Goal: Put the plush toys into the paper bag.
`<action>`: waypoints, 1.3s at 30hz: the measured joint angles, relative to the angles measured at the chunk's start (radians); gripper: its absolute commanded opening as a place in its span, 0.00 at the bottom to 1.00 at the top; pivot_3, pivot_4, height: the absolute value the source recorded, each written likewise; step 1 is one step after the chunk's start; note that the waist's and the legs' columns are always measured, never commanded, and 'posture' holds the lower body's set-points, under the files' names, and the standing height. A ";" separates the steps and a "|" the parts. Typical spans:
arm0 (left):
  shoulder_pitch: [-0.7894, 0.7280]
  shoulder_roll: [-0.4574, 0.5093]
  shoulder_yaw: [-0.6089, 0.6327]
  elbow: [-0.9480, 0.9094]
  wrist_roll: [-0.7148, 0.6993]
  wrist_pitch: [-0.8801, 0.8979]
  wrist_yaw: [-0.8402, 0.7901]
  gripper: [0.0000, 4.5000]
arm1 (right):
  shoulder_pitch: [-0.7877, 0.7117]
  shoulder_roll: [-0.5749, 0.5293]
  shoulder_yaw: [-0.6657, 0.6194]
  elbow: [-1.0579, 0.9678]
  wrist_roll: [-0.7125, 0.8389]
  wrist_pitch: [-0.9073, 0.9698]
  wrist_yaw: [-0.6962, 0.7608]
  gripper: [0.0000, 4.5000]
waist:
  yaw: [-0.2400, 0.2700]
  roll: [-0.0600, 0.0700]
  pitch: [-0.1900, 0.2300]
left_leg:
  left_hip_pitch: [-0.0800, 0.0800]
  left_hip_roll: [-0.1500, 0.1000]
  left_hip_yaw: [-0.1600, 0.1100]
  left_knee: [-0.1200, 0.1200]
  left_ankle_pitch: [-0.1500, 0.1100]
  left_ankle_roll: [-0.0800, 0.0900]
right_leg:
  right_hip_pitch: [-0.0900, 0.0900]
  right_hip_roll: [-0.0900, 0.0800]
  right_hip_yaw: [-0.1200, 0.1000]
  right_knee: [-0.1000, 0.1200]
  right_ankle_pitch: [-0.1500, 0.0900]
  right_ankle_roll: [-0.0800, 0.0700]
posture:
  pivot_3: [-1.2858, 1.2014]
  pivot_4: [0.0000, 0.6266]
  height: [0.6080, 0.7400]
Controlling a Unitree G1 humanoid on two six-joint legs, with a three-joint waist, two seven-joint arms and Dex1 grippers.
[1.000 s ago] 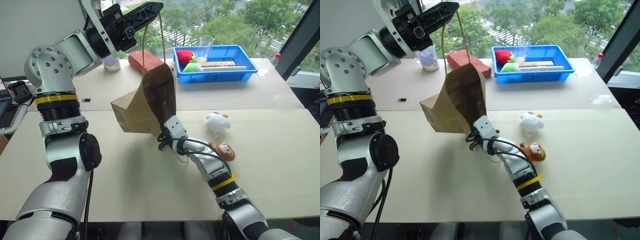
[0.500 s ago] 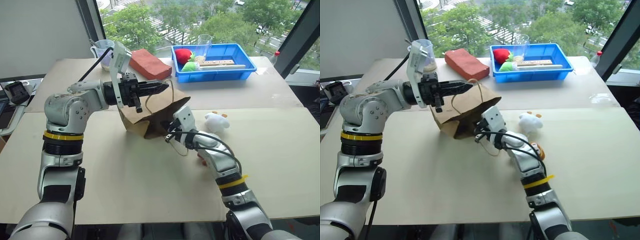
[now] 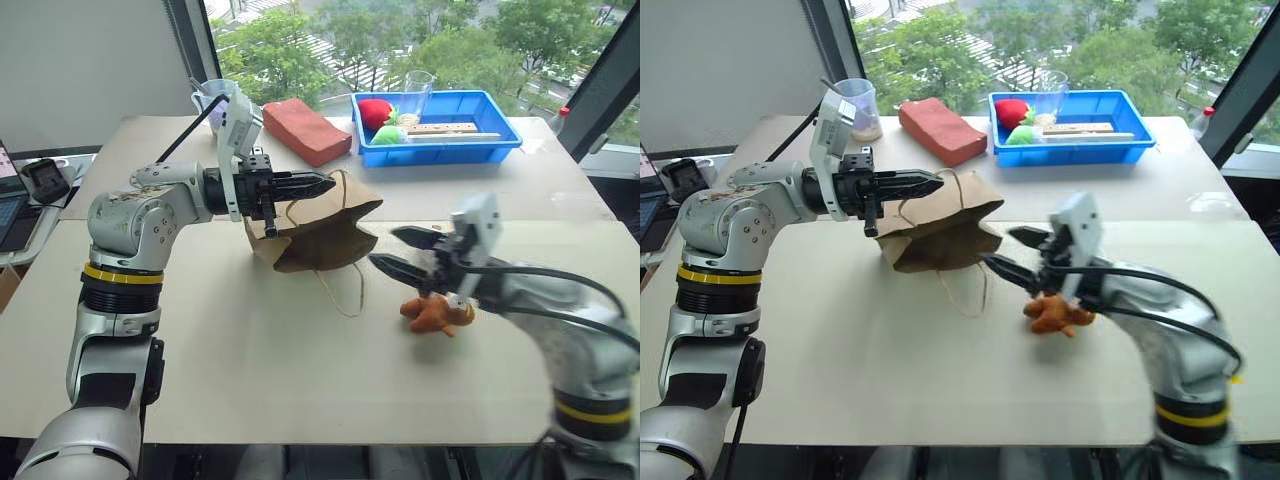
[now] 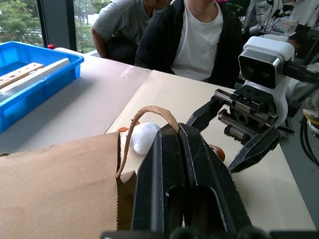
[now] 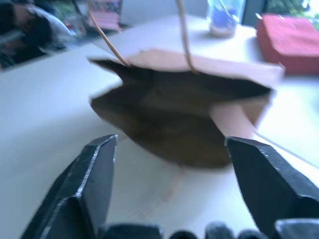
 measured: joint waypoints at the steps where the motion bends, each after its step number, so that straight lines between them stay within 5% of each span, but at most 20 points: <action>1: 0.000 0.000 0.000 0.002 0.001 -0.002 -0.003 0.00 | 0.050 -0.047 -0.005 0.004 -0.016 -0.007 0.015 0.99 | 0.000 0.000 0.000 | 0.000 0.000 0.000 0.000 0.000 0.000 | 0.000 0.000 0.000 0.000 0.000 0.000 | 0.52 0.24 1.00; 5: -0.001 -0.002 -0.001 0.010 0.001 -0.003 -0.014 0.00 | 0.211 -0.101 0.001 0.078 -0.081 -0.055 0.039 0.99 | -0.002 0.000 0.000 | 0.000 0.000 0.001 0.002 0.000 0.000 | 0.001 0.000 0.000 -0.001 0.000 0.000 | 0.52 0.24 1.00; 12: -0.001 -0.018 -0.013 0.014 0.008 -0.014 -0.013 0.00 | 0.200 -0.045 0.068 0.209 -0.184 -0.181 -0.015 0.99 | -0.006 -0.001 0.000 | 0.002 0.000 0.002 0.004 0.000 0.000 | 0.002 0.000 0.001 0.000 0.000 0.000 | 0.52 0.24 1.00; 26: 0.000 0.013 -0.011 -0.008 0.003 0.000 0.000 0.00 | 0.168 -0.014 0.071 0.230 -0.185 -0.234 -0.003 0.03 | -0.006 -0.001 0.000 | 0.002 0.000 0.001 0.005 0.000 0.000 | 0.002 0.000 0.001 0.000 0.000 0.000 | 0.52 0.24 1.00; 32: 0.001 0.019 -0.010 -0.010 0.000 0.002 0.009 0.00 | -0.052 0.000 0.110 0.153 -0.109 -0.102 -0.011 0.01 | -0.011 -0.001 0.000 | 0.001 0.001 0.001 0.004 0.000 0.000 | 0.000 0.001 0.001 0.001 0.000 0.000 | 0.52 0.24 1.00; 39: -0.016 -0.026 0.014 0.014 -0.012 0.025 0.056 0.00 | -0.236 0.140 0.266 0.075 -0.020 0.034 -0.067 0.01 | 0.006 -0.001 0.000 | -0.003 0.000 -0.001 0.005 0.000 0.000 | 0.000 0.001 0.000 0.001 0.000 0.000 | 0.52 0.24 1.00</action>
